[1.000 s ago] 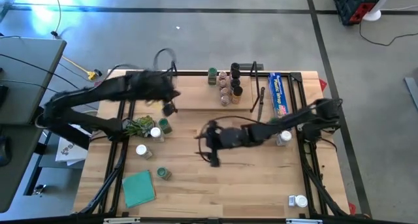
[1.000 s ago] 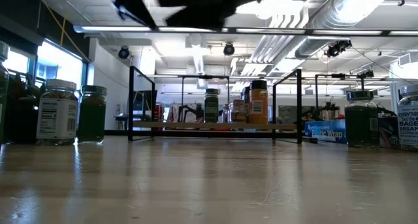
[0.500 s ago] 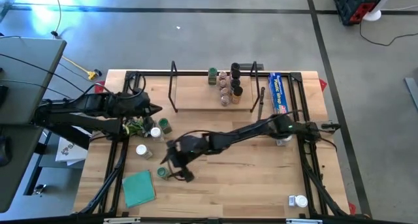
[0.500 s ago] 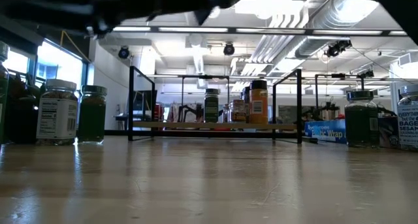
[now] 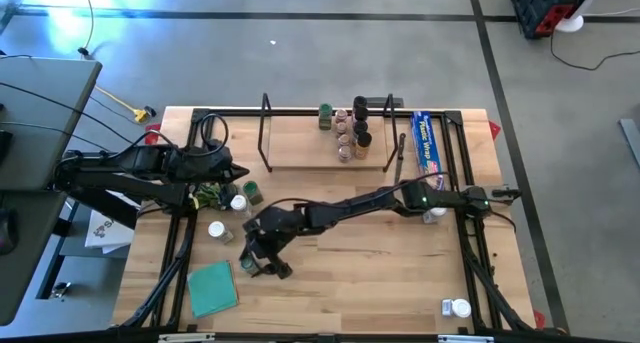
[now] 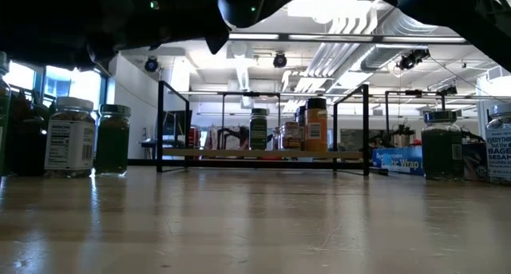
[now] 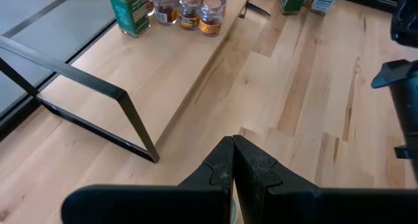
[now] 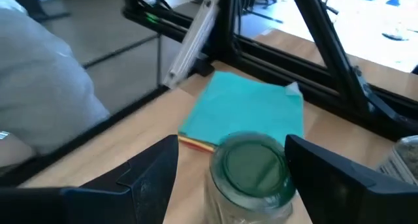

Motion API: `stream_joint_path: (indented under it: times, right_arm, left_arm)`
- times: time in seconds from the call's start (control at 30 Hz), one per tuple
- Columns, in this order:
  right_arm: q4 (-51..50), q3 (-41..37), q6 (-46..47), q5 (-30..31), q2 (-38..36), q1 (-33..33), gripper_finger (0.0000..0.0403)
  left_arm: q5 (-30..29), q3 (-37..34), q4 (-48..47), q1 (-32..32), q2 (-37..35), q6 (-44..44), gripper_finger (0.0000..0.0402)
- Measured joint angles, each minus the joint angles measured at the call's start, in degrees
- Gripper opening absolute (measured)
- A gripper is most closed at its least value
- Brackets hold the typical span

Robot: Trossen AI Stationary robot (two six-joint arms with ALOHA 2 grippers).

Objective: Shelf spices
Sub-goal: Put the green seasoning bottle on the shelf align with the other green seasoning bottle

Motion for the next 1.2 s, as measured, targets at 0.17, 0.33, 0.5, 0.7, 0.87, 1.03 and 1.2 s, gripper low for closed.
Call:
stream_joint_path:
  times: [0.17, 0.33, 0.5, 0.7, 0.87, 1.03, 1.2]
  right_arm:
    - [0.77, -0.35, -0.28, 0.25, 0.00, -0.20, 0.0275]
    - [3.11, -0.42, -0.14, 0.23, 0.00, -0.22, 0.0275]
    - [4.21, -0.42, -0.09, 1.12, 0.35, -0.61, 0.0275]
    - [5.34, -0.48, -0.10, 0.78, 2.55, -0.65, 0.0275]
    - [7.34, -0.53, 0.40, 0.72, 3.04, -0.46, 0.0275]
    - [7.95, -0.52, 1.43, 1.41, 3.13, -0.39, 0.0269]
    - [8.10, -0.53, 1.42, 3.44, 3.13, 0.15, 0.0219]
  left_arm:
    - [-0.14, 0.00, 0.01, 0.00, 0.02, 0.02, 0.0003]
    - [-0.16, 0.00, 0.02, 0.00, 0.02, 0.05, 0.0003]
    - [-0.16, 0.02, -0.01, 0.00, 0.02, 0.07, 0.0003]
    - [-0.40, 0.02, -0.04, 0.00, 0.07, 0.11, 0.0003]
    - [-0.44, 0.02, -0.01, 0.00, 0.39, 0.11, 0.0003]
    - [-0.49, 0.04, 0.02, 0.00, 1.02, 0.17, 0.0003]
    - [-0.49, 0.04, 0.15, 0.00, 1.59, 0.17, 0.0003]
